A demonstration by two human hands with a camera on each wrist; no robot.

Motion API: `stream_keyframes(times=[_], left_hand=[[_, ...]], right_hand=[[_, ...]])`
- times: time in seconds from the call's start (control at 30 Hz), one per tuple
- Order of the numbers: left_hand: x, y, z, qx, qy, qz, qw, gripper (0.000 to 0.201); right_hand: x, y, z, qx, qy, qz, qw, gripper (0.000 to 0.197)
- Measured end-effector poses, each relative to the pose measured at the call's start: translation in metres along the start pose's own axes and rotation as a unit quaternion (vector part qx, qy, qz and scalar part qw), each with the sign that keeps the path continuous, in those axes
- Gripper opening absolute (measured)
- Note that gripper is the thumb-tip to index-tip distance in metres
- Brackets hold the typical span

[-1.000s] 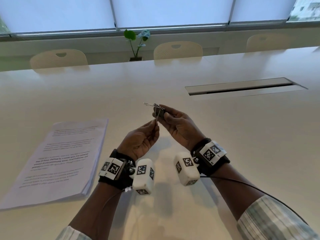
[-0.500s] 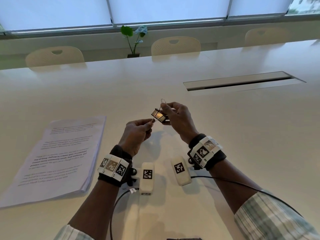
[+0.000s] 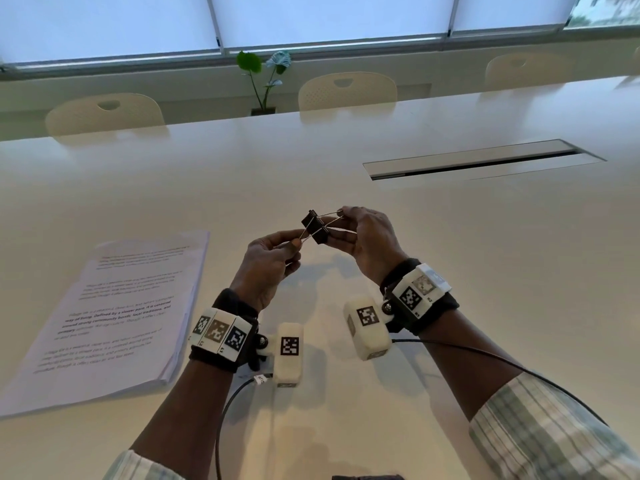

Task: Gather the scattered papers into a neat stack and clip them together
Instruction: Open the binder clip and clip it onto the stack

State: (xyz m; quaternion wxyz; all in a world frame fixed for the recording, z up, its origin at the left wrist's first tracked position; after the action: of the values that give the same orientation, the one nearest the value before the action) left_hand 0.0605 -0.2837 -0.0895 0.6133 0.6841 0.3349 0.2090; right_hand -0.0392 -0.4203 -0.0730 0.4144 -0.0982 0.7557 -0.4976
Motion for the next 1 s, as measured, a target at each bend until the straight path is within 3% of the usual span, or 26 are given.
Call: stream_keyframes(times=[0.17,0.3,0.4,0.5,0.6,0.67,0.73,0.87,1.0], left_hand=[[0.004,-0.001,-0.001,-0.008,0.016,-0.047,0.999,0.016],[-0.001,-0.004,-0.002,-0.003,0.012,-0.063,0.998,0.014],[-0.001,-0.006,0.0,-0.001,0.019,-0.064,0.998,0.016],[-0.002,-0.007,0.001,0.01,0.007,-0.09,0.996,0.029],[-0.007,-0.002,-0.003,-0.004,-0.02,-0.079,0.997,0.036],[-0.006,-0.001,-0.003,-0.02,-0.004,-0.059,0.998,0.034],[-0.002,-0.001,-0.003,-0.032,0.022,-0.052,0.998,0.028],[0.002,0.002,-0.004,-0.045,0.031,-0.06,0.997,0.028],[0.002,0.009,-0.009,-0.057,0.042,-0.071,0.995,0.025]], right_hand=[[0.006,0.015,0.0,-0.086,0.029,0.091,0.992,0.013],[-0.003,0.023,-0.004,-0.128,-0.008,0.135,0.982,0.012],[-0.006,0.023,-0.002,-0.097,-0.024,0.092,0.991,0.015],[0.0,0.02,0.002,-0.021,-0.001,-0.044,0.999,0.013],[0.004,0.017,0.005,0.04,0.02,-0.155,0.987,0.014],[0.001,0.016,0.003,0.053,0.009,-0.178,0.983,0.013],[-0.003,0.017,0.001,0.044,-0.01,-0.164,0.985,0.015],[-0.013,0.021,-0.004,-0.001,-0.086,-0.06,0.995,0.043],[-0.02,0.019,-0.012,-0.024,-0.117,-0.011,0.993,0.036]])
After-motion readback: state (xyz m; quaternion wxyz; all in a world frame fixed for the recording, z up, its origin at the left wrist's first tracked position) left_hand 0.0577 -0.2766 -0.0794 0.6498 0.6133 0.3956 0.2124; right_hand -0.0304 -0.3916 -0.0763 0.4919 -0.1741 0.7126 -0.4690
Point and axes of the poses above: each hand's wrist, its own z-axis towards the middle knuckle, its own x-axis out of the back of the hand, y = z × x, the point moved 6 cm from there along z, towards the middle knuckle, and after that the axes turned 2 degrees about z, right-handed, at the moved point
